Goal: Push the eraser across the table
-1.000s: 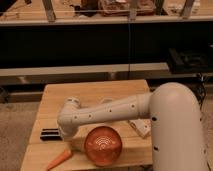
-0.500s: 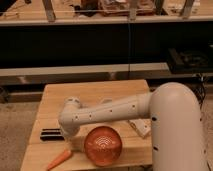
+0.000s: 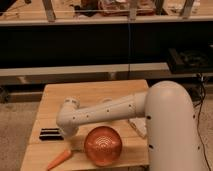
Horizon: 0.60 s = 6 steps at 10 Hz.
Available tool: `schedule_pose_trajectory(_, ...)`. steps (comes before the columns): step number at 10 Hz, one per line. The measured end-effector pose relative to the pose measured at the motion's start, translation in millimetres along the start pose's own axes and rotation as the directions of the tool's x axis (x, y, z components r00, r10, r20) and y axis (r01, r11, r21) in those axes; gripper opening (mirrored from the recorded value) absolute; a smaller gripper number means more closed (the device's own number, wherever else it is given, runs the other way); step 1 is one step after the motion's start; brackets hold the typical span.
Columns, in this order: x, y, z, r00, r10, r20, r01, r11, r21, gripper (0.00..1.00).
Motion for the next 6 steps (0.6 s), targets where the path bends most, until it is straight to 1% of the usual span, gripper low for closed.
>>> schedule_pose_trajectory(3, 2.3, 2.5, 2.2, 1.0, 0.013, -0.008, -0.013, 1.0, 0.019, 0.0)
schedule_pose_trajectory(6, 10.6, -8.9, 11.7, 1.0, -0.012, -0.006, 0.012, 0.999, 0.047, 0.0)
